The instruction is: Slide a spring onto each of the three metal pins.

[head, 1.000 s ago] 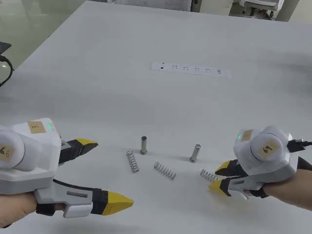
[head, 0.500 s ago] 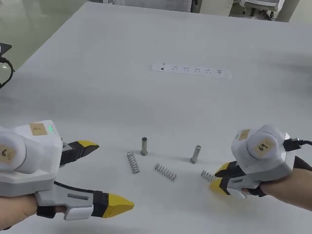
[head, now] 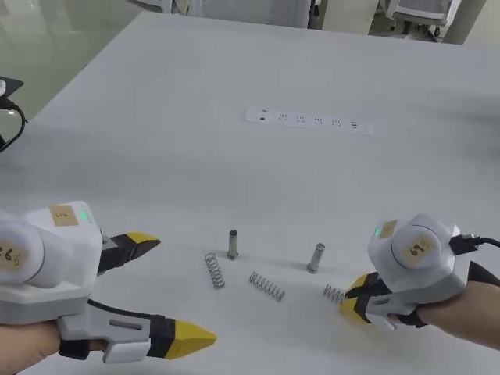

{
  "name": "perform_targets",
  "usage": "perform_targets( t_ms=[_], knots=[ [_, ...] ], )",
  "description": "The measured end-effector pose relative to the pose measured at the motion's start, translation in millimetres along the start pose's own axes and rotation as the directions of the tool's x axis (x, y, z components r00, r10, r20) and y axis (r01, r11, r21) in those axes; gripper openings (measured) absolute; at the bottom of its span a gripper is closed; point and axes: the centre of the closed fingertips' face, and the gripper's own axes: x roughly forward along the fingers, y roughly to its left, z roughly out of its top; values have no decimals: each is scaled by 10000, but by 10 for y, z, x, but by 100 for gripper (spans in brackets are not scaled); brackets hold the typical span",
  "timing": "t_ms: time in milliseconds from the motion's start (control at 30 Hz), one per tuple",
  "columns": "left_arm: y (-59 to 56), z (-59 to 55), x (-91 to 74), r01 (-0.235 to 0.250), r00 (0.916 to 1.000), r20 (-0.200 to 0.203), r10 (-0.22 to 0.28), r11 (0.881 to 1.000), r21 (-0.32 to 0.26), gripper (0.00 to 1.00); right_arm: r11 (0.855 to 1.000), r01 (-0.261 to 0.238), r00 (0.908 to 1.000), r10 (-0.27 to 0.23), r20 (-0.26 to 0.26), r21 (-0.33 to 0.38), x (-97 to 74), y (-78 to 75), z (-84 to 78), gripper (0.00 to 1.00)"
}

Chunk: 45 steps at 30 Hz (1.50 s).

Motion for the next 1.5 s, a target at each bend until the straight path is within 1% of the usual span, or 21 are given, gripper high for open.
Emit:
perform_targets(
  t_ms=[133,200,400,567,800,933,967,1033,1167,1267,1300,1333,1400,1500],
  knots=[
    [-3,-1,-1,20,10000,-15,-20,10000,17,88,10000,25,10000,-25,35,-10,3,-2,3,8],
    [-1,-2,-2,26,10000,-9,-26,10000,12,88,9995,230,9997,-229,71,-205,-6,-32,12,8],
    [-10,-10,-8,70,10000,-71,-70,10000,44,87,9998,192,9994,-194,277,78,-49,-19,31,8],
    [-30,10,3,128,9999,-61,-127,9999,55,86,9997,223,9990,-226,374,76,-94,-14,29,8],
    [-57,51,2,221,9997,-80,-220,9996,197,86,9995,292,9980,-284,565,-121,-192,1,66,8],
    [-97,80,19,320,9995,-52,-318,9992,256,86,9992,355,9970,-341,698,-188,-249,5,80,8],
    [-127,86,28,418,9991,-78,-416,9985,340,86,9991,373,9968,-358,711,-209,-266,9,78,8],
    [-151,93,35,466,9989,-133,-460,9979,450,86,9989,405,9966,-386,723,-253,-281,16,72,8],
    [-169,137,32,521,9986,-30,-520,9973,509,86,9985,455,9962,-431,754,-308,-322,30,63,8],
    [-172,160,35,586,9983,-27,-585,9958,697,86,9985,474,9955,-448,840,-288,-365,47,67,8],
    [-185,171,40,657,9978,-20,-657,9948,777,86,9984,489,9952,-463,860,-290,-376,49,68,8],
    [-225,197,49,870,9961,43,-878,9916,955,86,9983,507,9948,-478,897,-302,-392,49,69,8],
    [-263,233,56,1013,9947,44,-1026,9874,1216,86,9981,530,9947,-500,903,-311,-407,49,65,8],
    [-284,276,68,1086,9938,90,-1106,9860,1266,85,9974,589,9947,-551,864,-413,-431,57,53,8]
  ],
)
